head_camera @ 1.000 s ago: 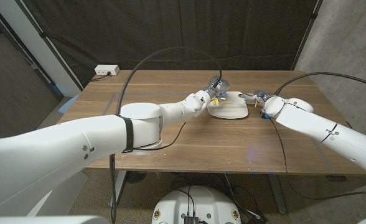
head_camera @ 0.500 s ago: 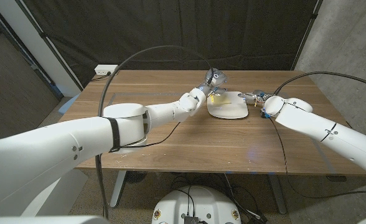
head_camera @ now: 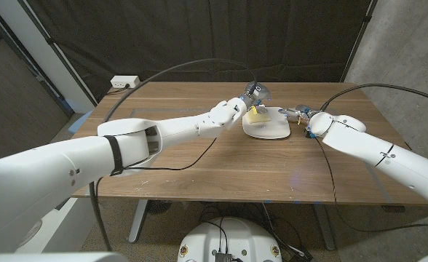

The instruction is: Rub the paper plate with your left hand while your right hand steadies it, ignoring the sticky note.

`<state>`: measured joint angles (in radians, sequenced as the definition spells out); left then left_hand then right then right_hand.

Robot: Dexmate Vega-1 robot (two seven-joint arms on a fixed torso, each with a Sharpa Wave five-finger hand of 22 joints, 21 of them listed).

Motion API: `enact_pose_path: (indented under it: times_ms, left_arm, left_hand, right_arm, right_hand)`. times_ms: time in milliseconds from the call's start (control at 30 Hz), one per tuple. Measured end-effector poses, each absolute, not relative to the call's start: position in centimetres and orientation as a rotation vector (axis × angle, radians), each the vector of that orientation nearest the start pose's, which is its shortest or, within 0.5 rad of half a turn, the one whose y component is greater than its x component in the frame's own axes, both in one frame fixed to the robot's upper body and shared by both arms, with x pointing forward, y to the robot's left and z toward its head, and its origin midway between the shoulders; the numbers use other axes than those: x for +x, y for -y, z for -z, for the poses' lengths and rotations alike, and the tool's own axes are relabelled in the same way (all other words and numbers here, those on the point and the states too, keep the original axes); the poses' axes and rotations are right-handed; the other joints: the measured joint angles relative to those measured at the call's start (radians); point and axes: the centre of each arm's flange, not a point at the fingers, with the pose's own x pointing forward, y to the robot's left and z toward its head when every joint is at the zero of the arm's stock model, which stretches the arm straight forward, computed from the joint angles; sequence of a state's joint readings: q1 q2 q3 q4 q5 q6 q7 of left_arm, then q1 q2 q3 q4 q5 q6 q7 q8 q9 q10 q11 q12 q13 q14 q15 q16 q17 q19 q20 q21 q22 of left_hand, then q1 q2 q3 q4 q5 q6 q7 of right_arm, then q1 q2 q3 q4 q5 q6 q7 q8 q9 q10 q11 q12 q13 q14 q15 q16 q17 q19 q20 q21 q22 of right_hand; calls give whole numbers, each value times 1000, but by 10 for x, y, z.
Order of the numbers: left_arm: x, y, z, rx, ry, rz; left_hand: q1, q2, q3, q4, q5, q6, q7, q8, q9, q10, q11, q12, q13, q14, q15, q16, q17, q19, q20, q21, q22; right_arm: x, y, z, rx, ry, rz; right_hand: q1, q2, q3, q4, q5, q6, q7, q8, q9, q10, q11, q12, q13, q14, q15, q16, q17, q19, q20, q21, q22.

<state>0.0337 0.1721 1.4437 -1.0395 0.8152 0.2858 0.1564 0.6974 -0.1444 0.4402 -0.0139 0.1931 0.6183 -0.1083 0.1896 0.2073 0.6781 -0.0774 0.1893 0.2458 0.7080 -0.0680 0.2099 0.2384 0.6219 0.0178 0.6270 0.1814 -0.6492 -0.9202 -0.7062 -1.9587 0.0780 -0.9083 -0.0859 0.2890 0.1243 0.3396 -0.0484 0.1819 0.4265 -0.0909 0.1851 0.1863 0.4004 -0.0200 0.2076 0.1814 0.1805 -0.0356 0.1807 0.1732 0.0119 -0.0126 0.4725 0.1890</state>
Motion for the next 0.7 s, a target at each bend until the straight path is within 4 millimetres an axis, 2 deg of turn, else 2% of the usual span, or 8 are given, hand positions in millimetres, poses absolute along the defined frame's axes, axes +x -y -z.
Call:
enact_pose_path:
  times_ms: [133,200,433,500,700]
  left_arm:
    - [654,73,-83,2018,965,-16]
    - [653,74,-83,2033,952,-8]
    - [655,75,-80,2076,917,-12]
    - [657,74,-78,2088,905,-17]
    - [665,74,-73,2109,880,-19]
  left_hand:
    - [11,10,-3,-3,0,-10,9,7,0,-4,6,0,-4,3,-3,2,-2,3,-3,-6,0]
    - [21,0,-1,-7,0,-20,5,7,0,-22,13,0,-5,-11,-1,1,-6,9,2,-6,0]
    - [28,7,0,-17,0,-65,0,1,0,-78,22,-9,-9,-57,8,-11,-11,9,2,-10,0]
    - [35,6,-4,-21,0,-71,-3,1,0,-79,24,-9,-9,-62,4,-11,-11,17,5,-10,0]
    - [46,7,0,-25,0,-72,-4,1,0,-75,19,-8,-14,-60,6,-11,-16,29,-8,-10,0]
  right_arm:
    - [599,280,-8,-1041,53,112]
    - [599,281,-8,-1041,54,113]
    - [599,281,-8,-1040,56,113]
    - [598,280,-7,-1039,57,111]
    - [597,280,-7,-1038,60,111]
  right_hand:
    - [0,0,0,0,0,0,0,0,0,0,0,0,0,0,0,0,2,0,0,0,0]
    - [0,0,0,0,0,0,0,0,0,0,0,0,0,0,0,0,2,0,0,0,0]
    - [-2,2,-2,7,0,0,0,0,0,0,0,0,0,0,0,0,2,4,-4,0,0]
    - [-4,4,-2,7,0,0,0,0,0,0,0,0,0,0,0,0,2,4,-4,0,0]
    - [-10,-2,-6,11,0,0,0,0,0,0,0,0,0,0,0,0,2,4,-4,0,0]
